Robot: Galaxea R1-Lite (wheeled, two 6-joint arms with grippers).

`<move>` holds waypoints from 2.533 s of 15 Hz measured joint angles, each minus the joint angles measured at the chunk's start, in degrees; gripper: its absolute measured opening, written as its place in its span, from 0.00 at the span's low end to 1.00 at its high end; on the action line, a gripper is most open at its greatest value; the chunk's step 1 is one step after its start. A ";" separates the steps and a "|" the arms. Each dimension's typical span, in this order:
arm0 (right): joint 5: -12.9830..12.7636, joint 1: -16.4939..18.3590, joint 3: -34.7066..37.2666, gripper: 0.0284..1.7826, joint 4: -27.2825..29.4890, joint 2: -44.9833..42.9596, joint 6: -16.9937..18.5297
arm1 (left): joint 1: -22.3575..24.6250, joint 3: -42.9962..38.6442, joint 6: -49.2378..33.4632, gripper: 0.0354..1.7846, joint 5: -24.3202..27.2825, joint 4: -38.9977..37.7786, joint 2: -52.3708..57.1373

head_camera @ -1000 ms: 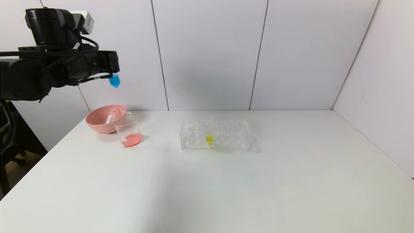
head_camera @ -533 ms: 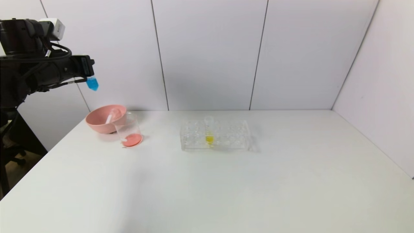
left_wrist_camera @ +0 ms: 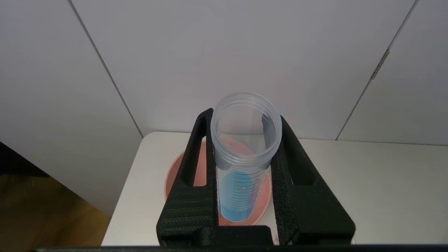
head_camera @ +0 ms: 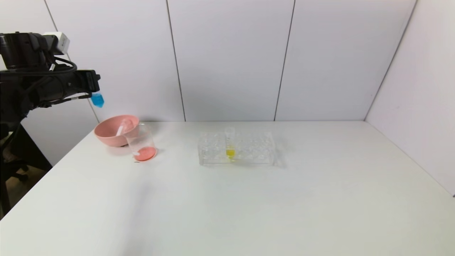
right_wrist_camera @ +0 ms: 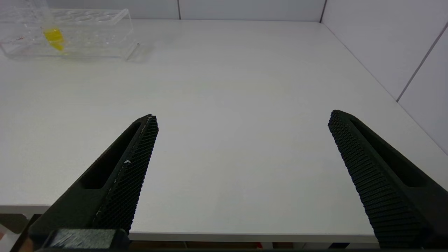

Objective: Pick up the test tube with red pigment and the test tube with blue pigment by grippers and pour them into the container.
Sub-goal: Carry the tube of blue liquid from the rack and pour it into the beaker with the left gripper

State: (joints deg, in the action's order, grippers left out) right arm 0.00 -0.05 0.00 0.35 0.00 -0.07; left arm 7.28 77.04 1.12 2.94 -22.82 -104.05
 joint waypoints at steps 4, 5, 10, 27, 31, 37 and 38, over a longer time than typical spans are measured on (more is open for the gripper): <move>0.00 -0.02 0.00 1.00 -0.02 0.00 0.00 | 0.35 -0.28 2.34 0.24 4.08 0.02 -0.89; 0.00 -0.02 0.00 1.00 -0.02 0.00 0.00 | 0.44 -0.23 4.02 0.24 4.91 0.26 -1.13; 0.00 -0.02 0.00 1.00 -0.02 0.00 0.00 | 1.49 0.10 8.79 0.24 7.67 0.48 -2.77; 0.00 -0.02 0.00 1.00 0.00 0.00 0.00 | 3.57 -0.61 25.58 0.24 11.47 1.50 -4.44; 0.00 -0.02 0.00 1.00 -0.02 0.00 -0.02 | 3.58 -0.30 26.05 0.24 11.95 1.71 -4.55; 0.00 0.00 0.00 1.00 -0.02 0.00 0.00 | 4.07 6.52 34.71 0.24 14.62 14.28 -4.58; 0.00 0.00 0.00 1.00 0.00 0.00 0.00 | 4.10 7.61 35.43 0.24 14.62 16.65 -4.58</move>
State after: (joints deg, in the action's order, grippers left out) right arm 0.00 -0.05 0.00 0.35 0.00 -0.07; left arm 11.37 84.65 36.55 17.55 -6.17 -108.63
